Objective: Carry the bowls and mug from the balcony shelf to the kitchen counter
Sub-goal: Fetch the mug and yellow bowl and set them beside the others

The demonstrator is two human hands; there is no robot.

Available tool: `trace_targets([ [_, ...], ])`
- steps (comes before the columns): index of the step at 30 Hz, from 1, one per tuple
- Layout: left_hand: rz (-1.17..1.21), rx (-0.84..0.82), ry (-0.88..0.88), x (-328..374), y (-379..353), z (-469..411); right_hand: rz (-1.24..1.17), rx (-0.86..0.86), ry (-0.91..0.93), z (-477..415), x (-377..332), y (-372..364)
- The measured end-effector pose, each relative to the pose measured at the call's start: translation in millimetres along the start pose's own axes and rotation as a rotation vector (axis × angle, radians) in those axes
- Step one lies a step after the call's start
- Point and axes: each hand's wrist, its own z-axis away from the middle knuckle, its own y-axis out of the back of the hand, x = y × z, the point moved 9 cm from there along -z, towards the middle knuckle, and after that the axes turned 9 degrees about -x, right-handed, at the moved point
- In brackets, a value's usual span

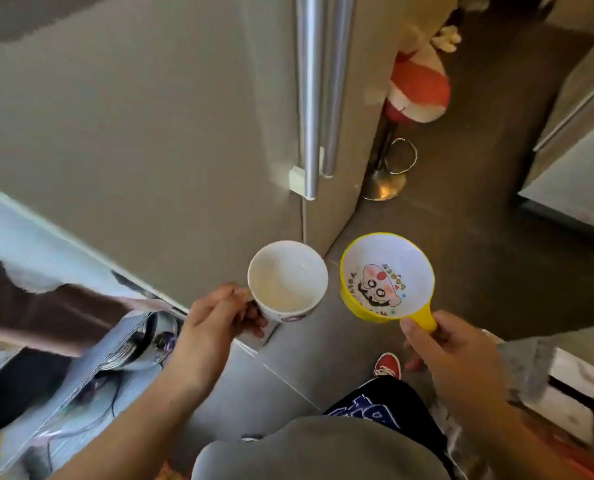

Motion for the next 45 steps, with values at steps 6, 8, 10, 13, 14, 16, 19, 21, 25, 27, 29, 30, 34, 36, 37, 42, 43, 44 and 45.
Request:
trace_targets([
  [6,-0.033,-0.101,0.053,-11,-113,-95,0.068,0.118,-0.085,-43,47,108],
  [8,-0.039,-0.145,0.069,-13,-164,-132,0.013,0.155,-0.117,-60,65,148],
  [10,-0.054,-0.195,0.067,-12,-212,-166,-0.011,0.203,-0.150,-75,82,189],
  [13,-0.114,-0.258,0.070,-13,-272,-207,-0.064,0.270,-0.198,-95,108,243],
  [14,-0.131,-0.274,0.069,-13,-288,-217,-0.088,0.280,-0.208,-100,113,258],
  [16,-0.176,-0.296,0.062,-12,-314,-235,-0.115,0.301,-0.208,-111,118,285],
  [19,-0.265,-0.305,0.041,-9,-343,-258,-0.137,0.337,-0.191,-131,120,319],
  [21,-0.283,-0.306,0.057,-8,-359,-272,-0.129,0.359,-0.175,-148,123,338],
  [25,-0.302,-0.357,0.071,-3,-389,-306,-0.135,0.405,-0.198,-189,137,367],
  [27,-0.244,-0.395,0.118,-4,-406,-331,-0.145,0.436,-0.199,-213,141,380],
  [29,-0.187,-0.400,0.166,-10,-417,-363,-0.160,0.465,-0.194,-239,142,394],
  [30,-0.205,-0.408,0.174,-12,-425,-380,-0.163,0.478,-0.201,-253,144,401],
  [34,-0.194,-0.474,0.222,-13,-466,-454,-0.131,0.551,-0.259,-302,146,433],
  [36,-0.172,-0.495,0.252,-12,-487,-491,-0.139,0.600,-0.304,-317,148,449],
  [37,-0.155,-0.517,0.262,-10,-500,-509,-0.147,0.624,-0.324,-322,149,457],
  [42,-0.216,-0.705,0.257,3,-581,-582,-0.173,0.792,-0.409,-331,158,494],
  [43,-0.230,-0.741,0.254,4,-600,-593,-0.181,0.829,-0.429,-328,161,500],
  [44,-0.235,-0.768,0.259,3,-620,-603,-0.183,0.861,-0.454,-325,166,506],
  [45,-0.222,-0.791,0.278,0,-641,-612,-0.180,0.889,-0.483,-322,170,513],
])
